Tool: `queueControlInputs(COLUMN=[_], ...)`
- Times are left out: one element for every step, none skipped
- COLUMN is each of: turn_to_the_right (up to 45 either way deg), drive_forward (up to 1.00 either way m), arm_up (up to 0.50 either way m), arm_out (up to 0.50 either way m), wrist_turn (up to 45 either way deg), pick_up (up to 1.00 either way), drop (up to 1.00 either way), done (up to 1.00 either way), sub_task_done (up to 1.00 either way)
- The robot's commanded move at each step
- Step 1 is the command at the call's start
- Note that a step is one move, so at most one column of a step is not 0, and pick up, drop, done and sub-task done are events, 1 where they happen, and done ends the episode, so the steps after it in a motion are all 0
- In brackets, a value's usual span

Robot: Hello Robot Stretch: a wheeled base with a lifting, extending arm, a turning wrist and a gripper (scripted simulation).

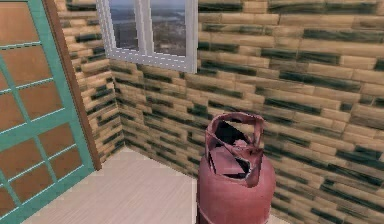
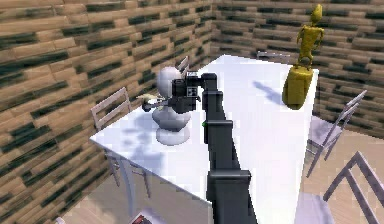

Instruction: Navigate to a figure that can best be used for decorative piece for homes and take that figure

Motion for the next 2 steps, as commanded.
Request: queueControlInputs(turn_to_the_right=[0.0,0.0], drive_forward=[0.00,0.00], arm_up=[0.08,0.00], arm_out=[0.00,0.00], wrist_turn=[0.0,0.0], pick_up=[0.00,0.00], drop=[0.00,0.00], done=[0.00,1.00], sub_task_done=[0.00,0.00])
